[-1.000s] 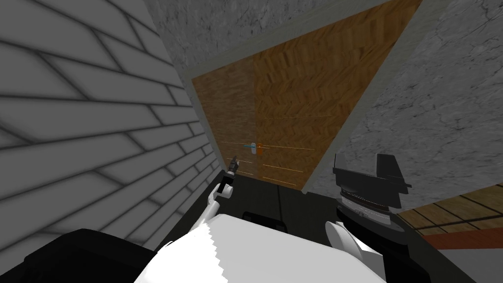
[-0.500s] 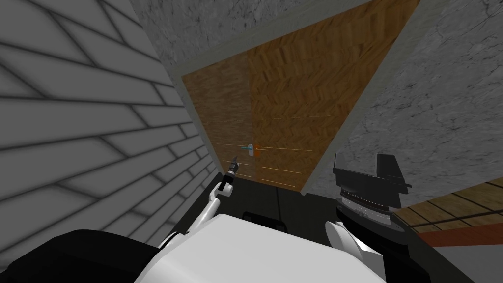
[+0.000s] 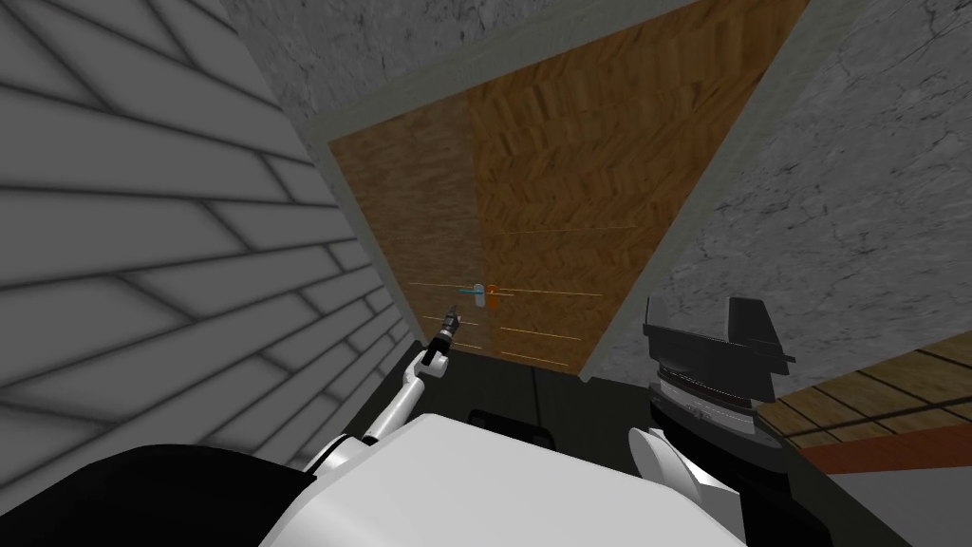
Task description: Pull the door open
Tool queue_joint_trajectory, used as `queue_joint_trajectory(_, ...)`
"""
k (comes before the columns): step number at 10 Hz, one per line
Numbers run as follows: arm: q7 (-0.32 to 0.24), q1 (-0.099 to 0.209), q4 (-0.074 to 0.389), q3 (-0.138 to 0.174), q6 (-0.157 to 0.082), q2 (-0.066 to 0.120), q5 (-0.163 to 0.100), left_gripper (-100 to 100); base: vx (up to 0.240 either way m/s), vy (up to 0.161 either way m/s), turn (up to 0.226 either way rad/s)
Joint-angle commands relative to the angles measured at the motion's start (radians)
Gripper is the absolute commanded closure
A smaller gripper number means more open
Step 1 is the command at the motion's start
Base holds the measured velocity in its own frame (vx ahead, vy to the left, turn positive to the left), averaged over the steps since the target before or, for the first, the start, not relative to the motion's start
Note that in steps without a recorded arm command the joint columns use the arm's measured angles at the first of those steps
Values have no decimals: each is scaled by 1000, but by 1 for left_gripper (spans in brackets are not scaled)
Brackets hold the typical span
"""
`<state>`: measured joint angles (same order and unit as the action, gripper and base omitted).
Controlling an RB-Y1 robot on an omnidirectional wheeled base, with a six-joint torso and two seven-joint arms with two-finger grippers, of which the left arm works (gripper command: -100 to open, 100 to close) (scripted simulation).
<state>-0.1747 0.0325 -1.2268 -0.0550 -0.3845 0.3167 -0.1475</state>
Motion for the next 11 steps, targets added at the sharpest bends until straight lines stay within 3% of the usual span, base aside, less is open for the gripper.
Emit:
queue_joint_trajectory(1, -10, 21, 33, -1, 12, 8, -2, -100, 160, -14, -56)
queue_joint_trajectory(4, -28, 52, 94, -4, 25, 24, -5, -100, 128, 2, -61)
queue_joint_trajectory(5, -24, 48, 86, -4, 19, 20, -4, -100, 61, 3, -13)
queue_joint_trajectory(6, -38, 39, 114, 20, 10, 51, -14, -100, 53, -14, -82)
queue_joint_trajectory(8, -50, 33, 136, 39, 0, 76, -23, -100, 59, -20, -66)
queue_joint_trajectory(9, -50, 33, 136, 39, 0, 76, -23, -100, 38, -17, -20)
queue_joint_trajectory(10, -64, 26, 160, 59, -11, 103, -32, -100, 70, -21, -102)
queue_joint_trajectory(11, -68, 24, 168, 66, -15, 111, -35, -100, 98, -21, -94)
